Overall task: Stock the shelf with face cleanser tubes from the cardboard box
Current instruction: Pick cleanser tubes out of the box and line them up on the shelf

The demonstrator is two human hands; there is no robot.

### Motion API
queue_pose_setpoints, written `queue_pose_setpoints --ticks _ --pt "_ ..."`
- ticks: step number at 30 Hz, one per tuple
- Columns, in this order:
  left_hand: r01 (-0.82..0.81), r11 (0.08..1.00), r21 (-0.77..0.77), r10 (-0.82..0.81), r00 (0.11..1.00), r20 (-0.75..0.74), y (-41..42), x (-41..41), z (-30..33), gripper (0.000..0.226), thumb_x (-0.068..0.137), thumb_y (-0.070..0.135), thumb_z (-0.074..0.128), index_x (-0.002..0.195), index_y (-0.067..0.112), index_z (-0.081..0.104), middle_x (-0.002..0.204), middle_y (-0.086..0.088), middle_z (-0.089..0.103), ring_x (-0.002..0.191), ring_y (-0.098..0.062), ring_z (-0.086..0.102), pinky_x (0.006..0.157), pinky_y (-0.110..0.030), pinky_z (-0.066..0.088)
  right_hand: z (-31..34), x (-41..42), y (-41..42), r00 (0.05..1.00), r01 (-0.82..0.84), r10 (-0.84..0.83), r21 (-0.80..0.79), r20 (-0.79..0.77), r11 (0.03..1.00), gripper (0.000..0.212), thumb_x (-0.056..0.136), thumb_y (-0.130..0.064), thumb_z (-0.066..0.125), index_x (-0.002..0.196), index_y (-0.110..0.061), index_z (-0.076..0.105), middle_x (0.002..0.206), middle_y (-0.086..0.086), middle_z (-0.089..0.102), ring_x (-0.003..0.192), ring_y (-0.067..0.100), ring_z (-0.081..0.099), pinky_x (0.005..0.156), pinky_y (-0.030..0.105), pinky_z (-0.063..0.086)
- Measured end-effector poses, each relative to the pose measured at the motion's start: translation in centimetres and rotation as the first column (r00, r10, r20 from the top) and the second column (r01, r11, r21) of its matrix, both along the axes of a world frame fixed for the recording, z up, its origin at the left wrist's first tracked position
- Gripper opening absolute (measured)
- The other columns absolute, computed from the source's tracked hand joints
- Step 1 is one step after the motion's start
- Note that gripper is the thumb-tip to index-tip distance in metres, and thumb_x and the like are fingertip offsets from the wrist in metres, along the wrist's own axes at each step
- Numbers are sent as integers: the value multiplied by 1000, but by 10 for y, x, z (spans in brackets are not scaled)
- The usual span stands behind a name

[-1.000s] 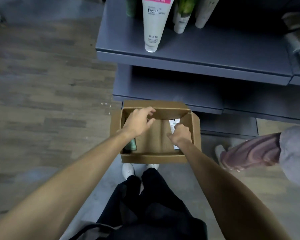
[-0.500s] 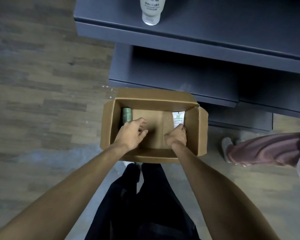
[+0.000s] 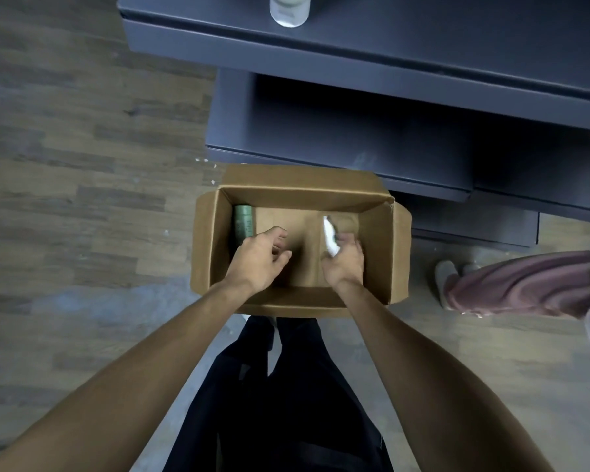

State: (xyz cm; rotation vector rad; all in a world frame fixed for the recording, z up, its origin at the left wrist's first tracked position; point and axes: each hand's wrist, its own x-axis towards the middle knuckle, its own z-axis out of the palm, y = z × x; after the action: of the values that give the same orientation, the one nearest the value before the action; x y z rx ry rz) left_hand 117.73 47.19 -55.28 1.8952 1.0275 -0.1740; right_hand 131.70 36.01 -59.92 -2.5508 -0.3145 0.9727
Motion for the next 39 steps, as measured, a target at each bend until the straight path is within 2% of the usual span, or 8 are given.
queue_pose_setpoints --ticks 6,12,18,25,28,30,33,39 --pt "16 1000 5 -16 999 -27 -2 0 -5 34 91 26 66 124 23 58 109 6 70 101 -10 65 91 -31 54 -13 -5 -4 996 -41 33 -113 -78 993 39 89 -14 63 127 -10 53 133 13 54 120 30 54 92 28 43" --pt "-6 1000 -14 5 999 -54 -4 -6 -12 34 91 25 66 124 22 59 107 6 70 98 -9 66 90 -27 52 -26 5 -7 983 -142 122 -154 -137 978 38 83 -28 73 114 -7 63 115 11 68 104 28 65 72 25 45" --pt "-19 999 -32 17 997 -69 -6 -10 -13 34 91 24 67 123 23 60 106 8 71 98 -8 65 89 -25 52 -26 17 -2 957 -266 237 -183 -167 946 36 80 -29 78 110 -11 68 113 9 69 104 26 64 75 27 46" --pt "-195 975 -108 190 980 -59 17 4 2 39 86 21 73 122 16 60 105 0 68 98 -15 65 92 -28 51 5 13 6 968 -144 168 136 -187 980 37 75 -14 83 108 -16 67 107 -2 70 95 14 66 87 30 55" --pt "-289 940 -180 291 957 -13 30 9 13 46 80 22 79 122 17 60 107 1 66 100 -15 64 94 -32 51 27 6 13 965 -122 174 254 -194 959 41 76 -9 82 113 -11 65 100 -3 65 92 12 64 74 10 50" --pt "-320 918 -234 344 937 68 38 10 22 34 77 21 81 107 23 65 105 0 70 98 -17 67 92 -43 55 43 1 16 965 -111 179 319 -191 941 42 77 -6 81 115 -8 64 98 -3 63 88 9 60 66 2 45" --pt "-315 915 -252 364 914 181 49 13 41 21 76 17 81 87 31 68 95 -2 74 90 -21 71 84 -48 58 62 -8 20 967 -120 194 375 -166 919 43 77 -8 81 117 -11 64 104 -2 65 94 9 61 67 -1 43" --pt "-150 962 -229 223 914 339 62 20 90 21 81 0 75 91 17 68 93 -13 73 91 -31 71 79 -40 60 100 -15 30 987 -89 139 436 -84 895 47 75 -15 84 117 -13 63 111 1 69 98 8 62 78 8 47"
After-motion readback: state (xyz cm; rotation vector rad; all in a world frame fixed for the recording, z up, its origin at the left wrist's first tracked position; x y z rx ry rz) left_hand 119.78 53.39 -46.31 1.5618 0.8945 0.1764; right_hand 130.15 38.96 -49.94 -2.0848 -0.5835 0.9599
